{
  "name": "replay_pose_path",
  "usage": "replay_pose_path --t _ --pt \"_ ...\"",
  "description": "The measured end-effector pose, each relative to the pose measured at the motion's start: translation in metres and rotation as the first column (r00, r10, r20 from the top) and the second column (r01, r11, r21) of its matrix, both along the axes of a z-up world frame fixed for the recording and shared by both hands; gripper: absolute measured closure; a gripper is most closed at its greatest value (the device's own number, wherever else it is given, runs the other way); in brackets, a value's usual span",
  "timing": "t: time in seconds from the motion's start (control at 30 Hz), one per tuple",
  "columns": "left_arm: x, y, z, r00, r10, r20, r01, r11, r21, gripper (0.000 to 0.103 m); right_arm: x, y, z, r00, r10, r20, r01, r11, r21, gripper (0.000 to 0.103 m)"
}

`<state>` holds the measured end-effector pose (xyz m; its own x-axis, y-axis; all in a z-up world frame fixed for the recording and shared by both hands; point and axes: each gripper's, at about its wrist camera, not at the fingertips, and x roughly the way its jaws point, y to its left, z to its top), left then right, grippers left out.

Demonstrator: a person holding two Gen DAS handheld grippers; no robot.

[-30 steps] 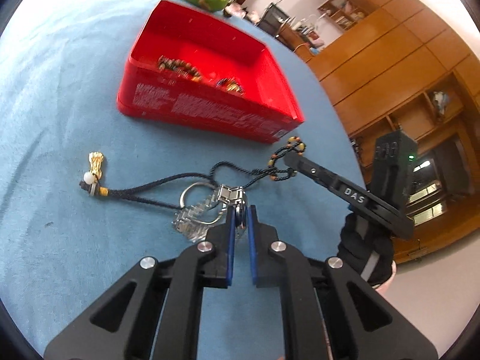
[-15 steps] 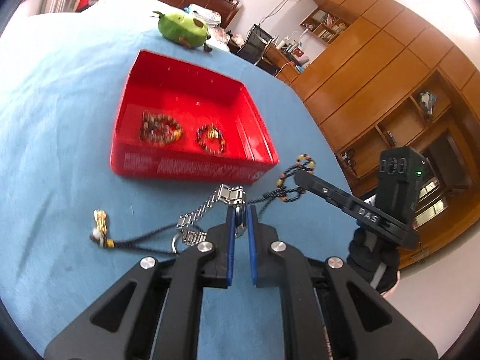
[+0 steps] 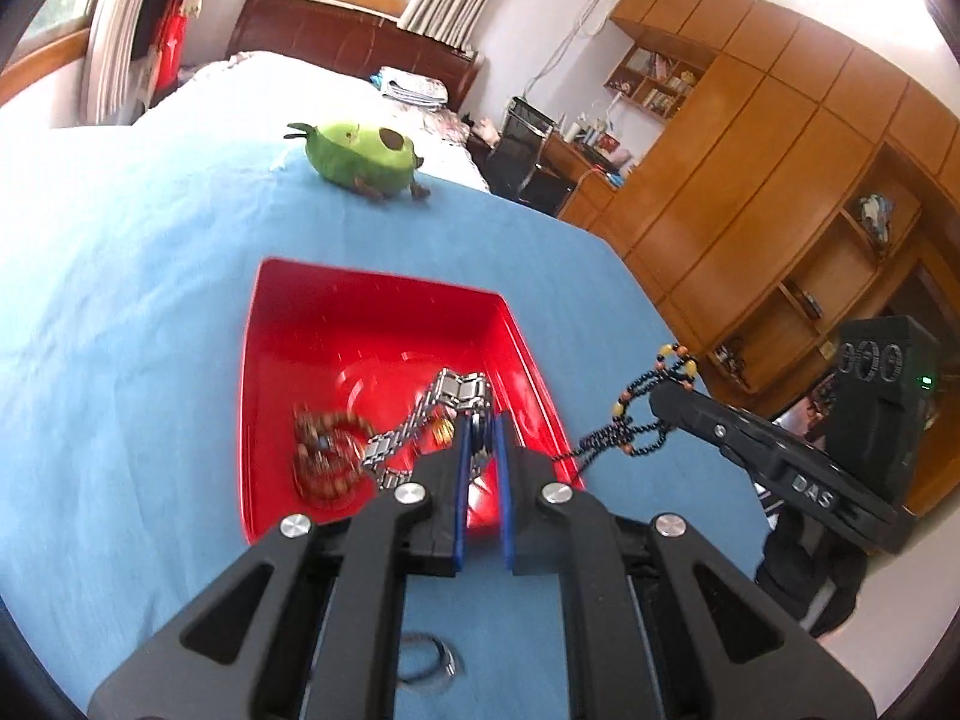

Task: Organize jewelry
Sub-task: 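Carry the watch and beaded necklace into the red tin while both tools open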

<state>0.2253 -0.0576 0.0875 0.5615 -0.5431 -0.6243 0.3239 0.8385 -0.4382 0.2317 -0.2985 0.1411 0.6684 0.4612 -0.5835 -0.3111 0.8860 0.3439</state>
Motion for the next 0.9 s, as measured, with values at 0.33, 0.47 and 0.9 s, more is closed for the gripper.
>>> replay_pose_path --t 0.33,0.47,0.9 --pt "0.064 -0.014 -0.048 0.995 0.049 -0.089 -0.041 0.994 0.097 0.097 0.05 0.011 -0.046 0.994 -0.034 -0.1 0.028 0.997 -0.067 0.095" --pt "0.075 -0.013 -0.064 0.987 0.078 -0.139 -0.059 0.989 0.134 0.095 0.051 0.005 -0.052 0.992 -0.052 -0.113 0.045 0.997 -0.061 0.094" --pt "0.017 -0.002 -0.02 0.996 0.082 -0.023 -0.078 0.987 0.141 0.084 0.023 0.003 -0.039 0.996 -0.035 -0.078 0.031 0.999 -0.044 0.094"
